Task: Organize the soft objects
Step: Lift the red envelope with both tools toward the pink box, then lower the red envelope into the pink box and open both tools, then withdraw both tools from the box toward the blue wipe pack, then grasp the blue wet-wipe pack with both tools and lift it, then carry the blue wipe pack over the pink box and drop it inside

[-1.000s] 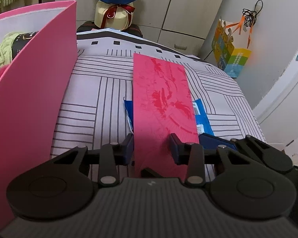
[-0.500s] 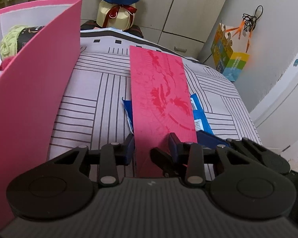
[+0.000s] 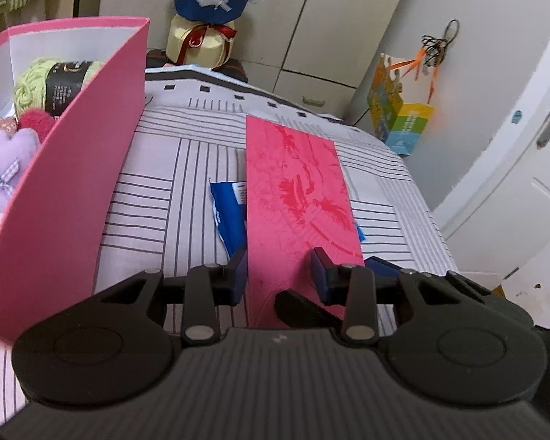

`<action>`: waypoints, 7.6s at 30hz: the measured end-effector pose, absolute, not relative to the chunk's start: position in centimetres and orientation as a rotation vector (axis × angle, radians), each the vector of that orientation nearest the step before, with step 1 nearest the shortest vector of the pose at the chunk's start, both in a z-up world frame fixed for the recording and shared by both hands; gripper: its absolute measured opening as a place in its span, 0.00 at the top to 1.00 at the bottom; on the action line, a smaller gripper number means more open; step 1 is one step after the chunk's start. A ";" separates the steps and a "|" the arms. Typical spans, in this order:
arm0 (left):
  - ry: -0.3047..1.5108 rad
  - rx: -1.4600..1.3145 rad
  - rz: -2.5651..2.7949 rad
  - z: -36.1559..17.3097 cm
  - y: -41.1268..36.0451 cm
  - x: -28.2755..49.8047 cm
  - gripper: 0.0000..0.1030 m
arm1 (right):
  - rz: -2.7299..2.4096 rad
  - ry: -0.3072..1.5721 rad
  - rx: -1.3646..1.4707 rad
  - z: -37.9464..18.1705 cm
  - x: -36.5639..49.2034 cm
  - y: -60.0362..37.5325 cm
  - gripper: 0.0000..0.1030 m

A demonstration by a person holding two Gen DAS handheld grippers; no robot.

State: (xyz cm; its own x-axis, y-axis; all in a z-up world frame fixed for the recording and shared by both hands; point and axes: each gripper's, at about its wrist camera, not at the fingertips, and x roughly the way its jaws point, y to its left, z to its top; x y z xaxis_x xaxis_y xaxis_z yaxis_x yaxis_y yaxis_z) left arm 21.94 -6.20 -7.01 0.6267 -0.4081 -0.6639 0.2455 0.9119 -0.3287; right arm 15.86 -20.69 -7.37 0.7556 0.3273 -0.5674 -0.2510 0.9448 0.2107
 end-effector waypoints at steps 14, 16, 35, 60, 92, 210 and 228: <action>0.778 -0.196 -0.471 -4.8 -4.9 15.7 0.66 | 0.274 0.643 0.061 -4.1 10.0 -19.4 0.20; 0.774 -0.196 -0.480 -4.6 -4.6 14.8 0.66 | 0.268 0.646 0.041 -3.7 9.1 -18.9 0.20; 0.629 -0.193 -0.486 -0.1 1.1 7.3 0.66 | 0.306 0.547 -0.037 1.6 2.6 -14.3 0.20; 0.530 -0.217 -0.281 3.8 11.4 14.5 0.65 | 0.527 0.427 -0.060 4.3 12.4 -4.3 0.20; 0.652 -0.172 -0.026 -0.5 15.9 22.0 0.51 | 0.681 0.682 -0.034 -0.8 21.9 -1.8 0.24; 0.845 -0.183 -0.348 -7.4 -8.1 19.5 0.51 | 0.438 0.755 0.017 -7.6 16.0 -22.2 0.10; 0.797 -0.190 -0.489 -3.1 -1.7 9.2 0.50 | 0.513 0.664 -0.135 -2.0 6.3 -17.9 0.08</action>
